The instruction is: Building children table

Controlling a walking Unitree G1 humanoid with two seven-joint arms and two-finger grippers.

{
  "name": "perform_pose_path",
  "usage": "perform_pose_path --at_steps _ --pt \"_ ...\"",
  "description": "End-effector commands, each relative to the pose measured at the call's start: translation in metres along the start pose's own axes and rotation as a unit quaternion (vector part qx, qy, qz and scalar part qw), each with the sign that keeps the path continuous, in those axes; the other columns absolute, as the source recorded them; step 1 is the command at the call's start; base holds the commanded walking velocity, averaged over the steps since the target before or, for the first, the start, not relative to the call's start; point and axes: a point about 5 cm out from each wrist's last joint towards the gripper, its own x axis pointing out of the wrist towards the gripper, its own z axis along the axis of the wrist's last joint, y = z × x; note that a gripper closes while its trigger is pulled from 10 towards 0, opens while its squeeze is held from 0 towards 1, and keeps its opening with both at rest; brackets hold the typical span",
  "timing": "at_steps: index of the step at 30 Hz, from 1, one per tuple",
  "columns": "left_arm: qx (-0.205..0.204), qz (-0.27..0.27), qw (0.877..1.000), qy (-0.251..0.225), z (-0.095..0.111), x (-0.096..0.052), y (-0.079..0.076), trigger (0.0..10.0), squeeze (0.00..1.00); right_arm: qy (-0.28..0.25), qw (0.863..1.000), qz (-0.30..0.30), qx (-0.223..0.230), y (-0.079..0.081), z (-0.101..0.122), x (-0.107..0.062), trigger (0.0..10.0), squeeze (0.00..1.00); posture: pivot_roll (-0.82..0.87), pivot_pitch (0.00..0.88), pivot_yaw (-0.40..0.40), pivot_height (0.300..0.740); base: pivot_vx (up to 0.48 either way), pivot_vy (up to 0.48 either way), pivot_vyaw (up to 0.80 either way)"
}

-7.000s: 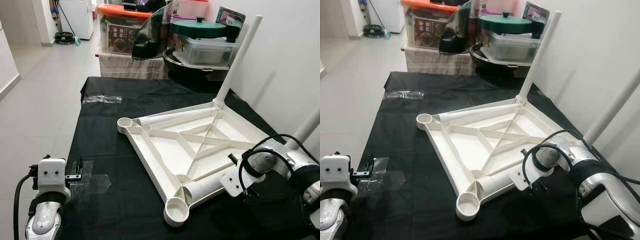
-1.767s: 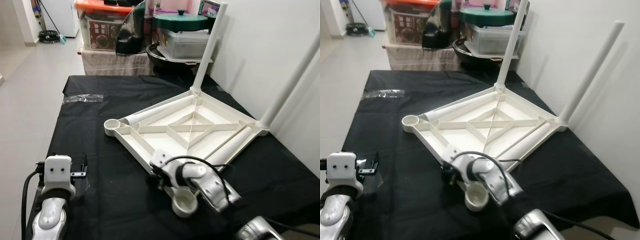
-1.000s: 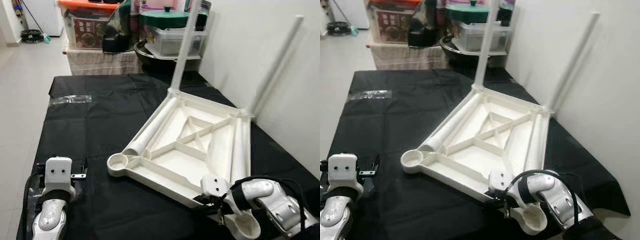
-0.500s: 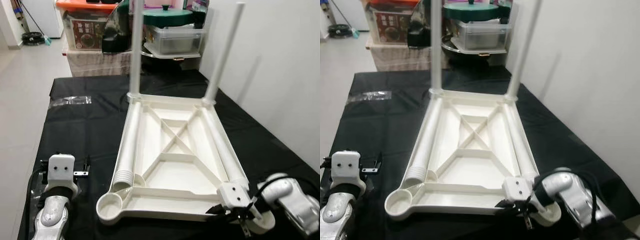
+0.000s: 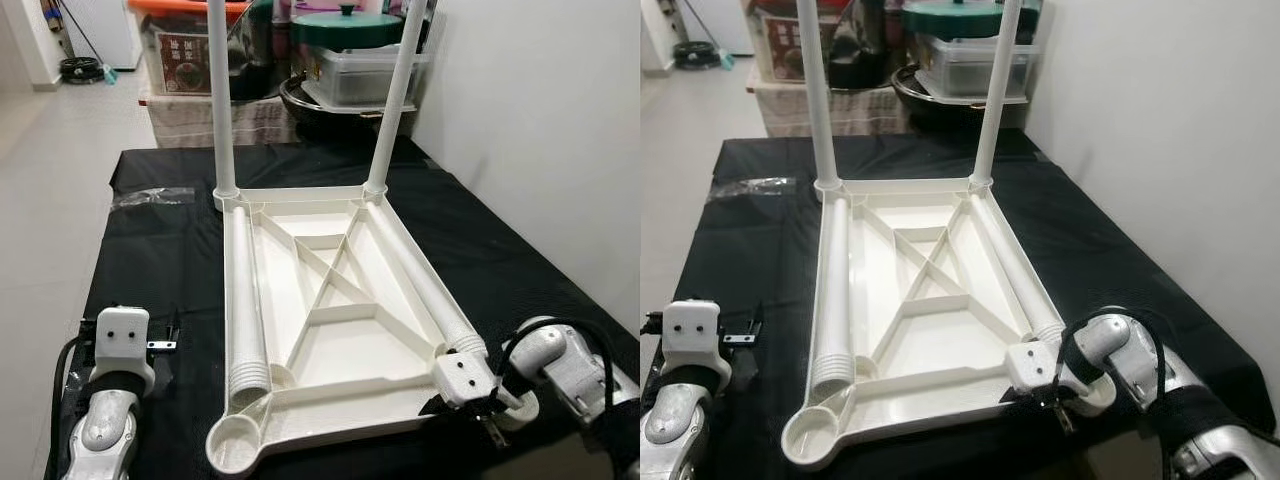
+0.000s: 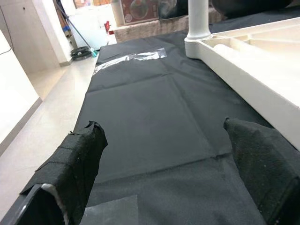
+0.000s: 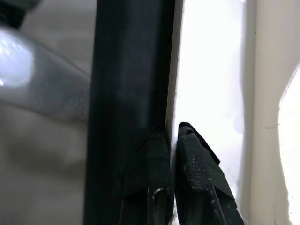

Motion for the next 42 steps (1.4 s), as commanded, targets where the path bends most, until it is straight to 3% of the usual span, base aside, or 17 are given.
perform_pose_path --at_steps 1,5,10,18,19,20,21,24,27,28,42 --pt "0.007 -0.002 1.0 0.001 -0.002 -0.001 0.0 10.0 0.0 -0.006 0.999 -0.01 -0.05 -0.011 0.011 -0.007 0.0 0.0 0.04 0.0 -0.091 0.74 0.0 0.0 0.0" --pt "0.008 -0.004 1.0 0.001 -0.002 0.0 0.0 10.0 0.0 -0.011 0.998 -0.013 -0.06 -0.016 0.012 -0.007 0.0 0.0 0.04 0.0 -0.091 0.74 0.0 0.0 0.0" --pt "0.006 -0.006 1.0 -0.002 -0.001 0.001 -0.003 10.0 0.0 0.009 0.993 -0.039 -0.114 -0.034 0.018 -0.003 0.0 0.0 0.05 0.0 -0.095 0.74 0.0 0.0 0.0" --pt "0.007 -0.005 1.0 -0.002 -0.001 -0.001 -0.002 10.0 0.0 0.014 0.987 -0.06 -0.147 -0.042 0.022 0.001 0.0 0.0 0.06 0.0 -0.097 0.74 0.0 0.0 0.0" --pt "0.007 -0.006 1.0 -0.001 -0.001 -0.001 -0.002 10.0 0.0 0.022 0.985 -0.081 -0.149 -0.046 0.022 0.002 2.8 0.0 0.06 0.0 -0.096 0.74 0.0 0.0 0.0" --pt "0.007 -0.006 1.0 -0.001 -0.002 -0.001 -0.002 10.0 0.0 0.025 0.984 -0.094 -0.15 -0.049 0.022 0.003 2.8 0.0 0.06 0.0 -0.096 0.74 0.0 0.0 0.0" --pt "0.007 -0.006 1.0 -0.001 -0.002 -0.002 -0.002 10.0 0.0 0.028 0.983 -0.103 -0.15 -0.05 0.022 0.003 10.0 0.0 0.06 0.0 -0.096 0.74 0.0 0.0 0.0" --pt "0.007 -0.007 1.0 0.0 -0.002 -0.002 -0.002 10.0 0.0 0.029 0.983 -0.101 -0.15 -0.051 0.022 0.002 10.0 0.0 0.05 0.0 -0.093 0.74 0.0 0.0 0.0" --pt "0.006 -0.009 1.0 0.0 -0.002 -0.001 -0.004 10.0 0.0 0.016 0.986 -0.115 -0.118 -0.055 0.023 -0.003 10.0 0.0 0.05 0.0 -0.092 0.74 0.0 0.0 0.0" --pt "0.005 -0.01 1.0 0.0 -0.002 -0.001 -0.005 10.0 0.0 0.009 0.988 -0.121 -0.098 -0.058 0.023 -0.007 10.0 1.0 0.05 0.0 -0.09 0.74 0.0 0.0 0.0" --pt "-0.001 -0.009 1.0 0.001 -0.003 -0.002 -0.007 10.0 0.0 -0.059 0.988 -0.115 -0.083 -0.062 0.036 -0.03 10.0 1.0 0.04 0.0 -0.092 0.74 0.0 0.0 0.0"
